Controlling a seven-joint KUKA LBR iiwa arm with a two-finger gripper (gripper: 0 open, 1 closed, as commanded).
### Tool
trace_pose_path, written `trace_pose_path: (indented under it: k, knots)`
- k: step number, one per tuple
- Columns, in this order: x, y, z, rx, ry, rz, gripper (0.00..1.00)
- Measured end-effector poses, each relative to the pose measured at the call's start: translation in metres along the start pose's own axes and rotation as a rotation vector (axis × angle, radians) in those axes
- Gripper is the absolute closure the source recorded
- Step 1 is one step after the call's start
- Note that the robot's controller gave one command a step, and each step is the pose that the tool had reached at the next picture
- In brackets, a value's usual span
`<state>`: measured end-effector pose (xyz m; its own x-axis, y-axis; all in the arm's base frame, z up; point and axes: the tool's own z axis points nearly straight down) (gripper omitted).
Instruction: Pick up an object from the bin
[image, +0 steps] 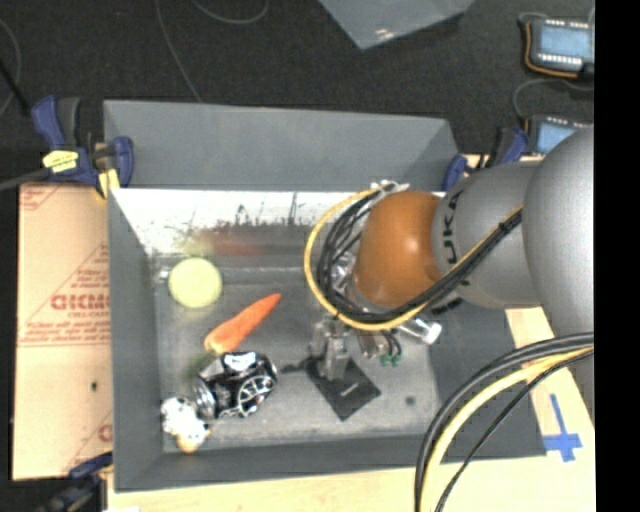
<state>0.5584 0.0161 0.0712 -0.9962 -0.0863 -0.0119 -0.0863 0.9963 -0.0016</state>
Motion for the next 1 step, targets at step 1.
trace_pose_path:
  k: [1]
  knots:
    - [-0.0002, -0.0019, -0.0332, -0.001, 0.009, -0.002, 1.0]
